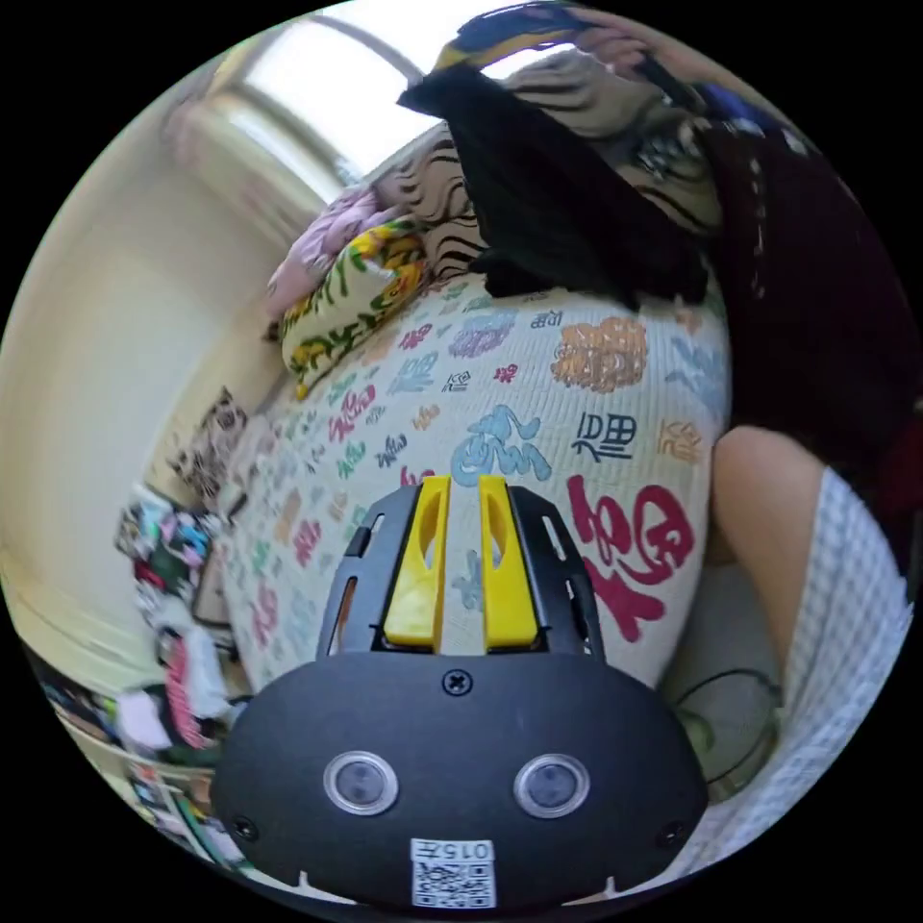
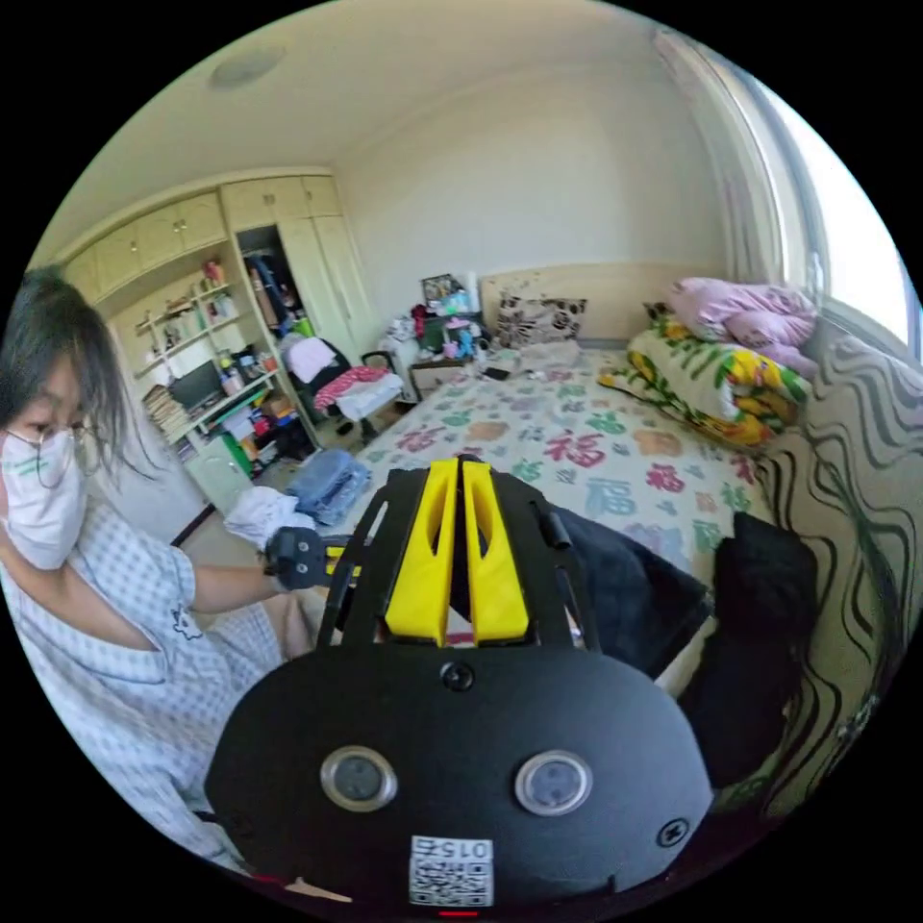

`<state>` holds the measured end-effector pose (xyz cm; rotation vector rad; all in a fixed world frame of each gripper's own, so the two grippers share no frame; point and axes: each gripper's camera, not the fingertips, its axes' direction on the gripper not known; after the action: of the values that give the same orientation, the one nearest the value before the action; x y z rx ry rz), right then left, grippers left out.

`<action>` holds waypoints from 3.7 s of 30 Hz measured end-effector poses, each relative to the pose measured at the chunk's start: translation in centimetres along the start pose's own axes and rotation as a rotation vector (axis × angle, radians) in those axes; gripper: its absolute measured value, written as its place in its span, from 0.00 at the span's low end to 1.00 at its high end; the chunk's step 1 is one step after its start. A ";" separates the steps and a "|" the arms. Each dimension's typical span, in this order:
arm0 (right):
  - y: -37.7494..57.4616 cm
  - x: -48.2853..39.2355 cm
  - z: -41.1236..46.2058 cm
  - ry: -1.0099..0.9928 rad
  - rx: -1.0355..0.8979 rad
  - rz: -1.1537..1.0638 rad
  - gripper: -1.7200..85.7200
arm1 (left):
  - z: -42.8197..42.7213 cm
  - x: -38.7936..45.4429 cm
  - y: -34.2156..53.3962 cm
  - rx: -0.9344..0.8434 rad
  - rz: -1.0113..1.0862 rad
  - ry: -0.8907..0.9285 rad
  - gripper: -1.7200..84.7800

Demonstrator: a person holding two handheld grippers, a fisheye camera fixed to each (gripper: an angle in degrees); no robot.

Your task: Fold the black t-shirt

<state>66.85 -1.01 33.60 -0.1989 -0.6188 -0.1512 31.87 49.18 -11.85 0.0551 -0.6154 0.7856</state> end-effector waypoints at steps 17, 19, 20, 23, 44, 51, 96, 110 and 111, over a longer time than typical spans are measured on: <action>20.5 6.2 14.7 0.024 -0.255 0.685 0.02 | -2.9 -19.4 26.8 -0.106 -0.732 0.226 0.03; 21.4 2.8 16.9 0.079 -0.396 0.539 0.03 | -3.5 -19.9 27.9 -0.075 -0.746 0.239 0.03; 21.4 1.8 17.7 0.114 -0.448 0.499 0.04 | -3.9 -20.2 28.0 -0.054 -0.750 0.245 0.03; 20.1 -3.6 21.3 0.109 -0.494 0.303 0.10 | -6.6 -22.2 27.2 0.053 -0.728 0.235 0.03; -2.5 -26.9 10.1 0.236 -0.007 -0.310 0.01 | -33.2 -31.7 25.0 0.642 -0.268 0.070 0.03; -10.7 -23.1 22.9 0.364 -0.202 -0.253 0.01 | -23.0 -39.1 25.8 0.496 -0.483 0.214 0.03; 9.4 -3.5 40.2 -0.073 -0.503 0.127 0.02 | 9.4 -11.6 34.4 -0.160 -0.288 0.028 0.12; 10.4 2.5 37.6 -0.168 -0.444 0.232 0.02 | 10.3 -8.7 32.9 -0.137 -0.467 0.000 0.15; 10.5 3.2 37.3 -0.180 -0.442 0.248 0.02 | 10.1 -8.1 32.9 -0.135 -0.483 -0.025 0.15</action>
<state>50.62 17.49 63.75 -0.7190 -0.7288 -0.0284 0.15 64.70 -13.65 0.0861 -0.6447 0.2756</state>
